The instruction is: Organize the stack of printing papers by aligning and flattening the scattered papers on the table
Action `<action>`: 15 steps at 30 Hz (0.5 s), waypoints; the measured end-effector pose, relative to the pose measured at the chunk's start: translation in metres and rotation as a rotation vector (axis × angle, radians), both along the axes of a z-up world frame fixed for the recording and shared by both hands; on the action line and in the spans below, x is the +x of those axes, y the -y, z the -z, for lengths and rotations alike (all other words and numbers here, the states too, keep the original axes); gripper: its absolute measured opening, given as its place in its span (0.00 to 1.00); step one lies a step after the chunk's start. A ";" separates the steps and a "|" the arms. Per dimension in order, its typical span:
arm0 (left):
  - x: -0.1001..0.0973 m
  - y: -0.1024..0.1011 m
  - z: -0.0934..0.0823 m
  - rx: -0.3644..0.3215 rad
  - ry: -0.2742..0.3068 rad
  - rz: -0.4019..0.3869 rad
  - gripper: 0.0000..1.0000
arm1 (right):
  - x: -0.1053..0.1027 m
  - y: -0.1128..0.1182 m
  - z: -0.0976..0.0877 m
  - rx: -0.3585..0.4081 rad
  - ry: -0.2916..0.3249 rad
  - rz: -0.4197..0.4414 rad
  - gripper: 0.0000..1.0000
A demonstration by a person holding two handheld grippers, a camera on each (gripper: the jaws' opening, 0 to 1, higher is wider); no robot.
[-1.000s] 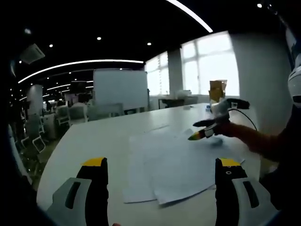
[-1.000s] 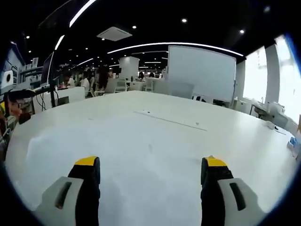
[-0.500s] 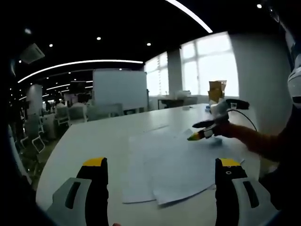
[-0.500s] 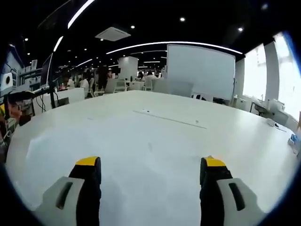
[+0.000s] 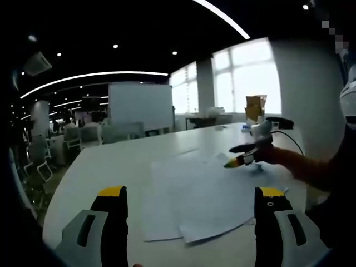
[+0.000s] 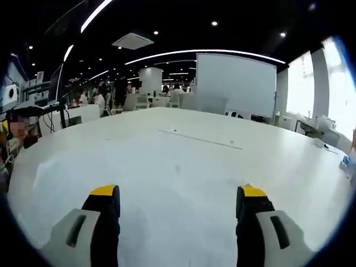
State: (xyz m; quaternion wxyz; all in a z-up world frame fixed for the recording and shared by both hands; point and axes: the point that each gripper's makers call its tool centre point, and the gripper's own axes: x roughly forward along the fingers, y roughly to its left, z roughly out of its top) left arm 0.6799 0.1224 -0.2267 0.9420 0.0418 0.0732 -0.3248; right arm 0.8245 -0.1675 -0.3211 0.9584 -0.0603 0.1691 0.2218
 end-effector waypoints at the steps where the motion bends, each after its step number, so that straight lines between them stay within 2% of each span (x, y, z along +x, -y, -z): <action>1: 0.000 0.000 0.000 0.000 0.000 -0.001 0.97 | -0.001 -0.001 0.000 0.001 0.000 -0.002 0.81; 8: -0.003 -0.001 -0.002 0.001 0.003 -0.004 0.97 | -0.013 -0.004 -0.001 0.006 -0.012 -0.022 0.81; 15: -0.002 -0.001 -0.001 -0.003 0.005 -0.004 0.97 | -0.035 -0.003 -0.005 0.040 -0.002 -0.017 0.81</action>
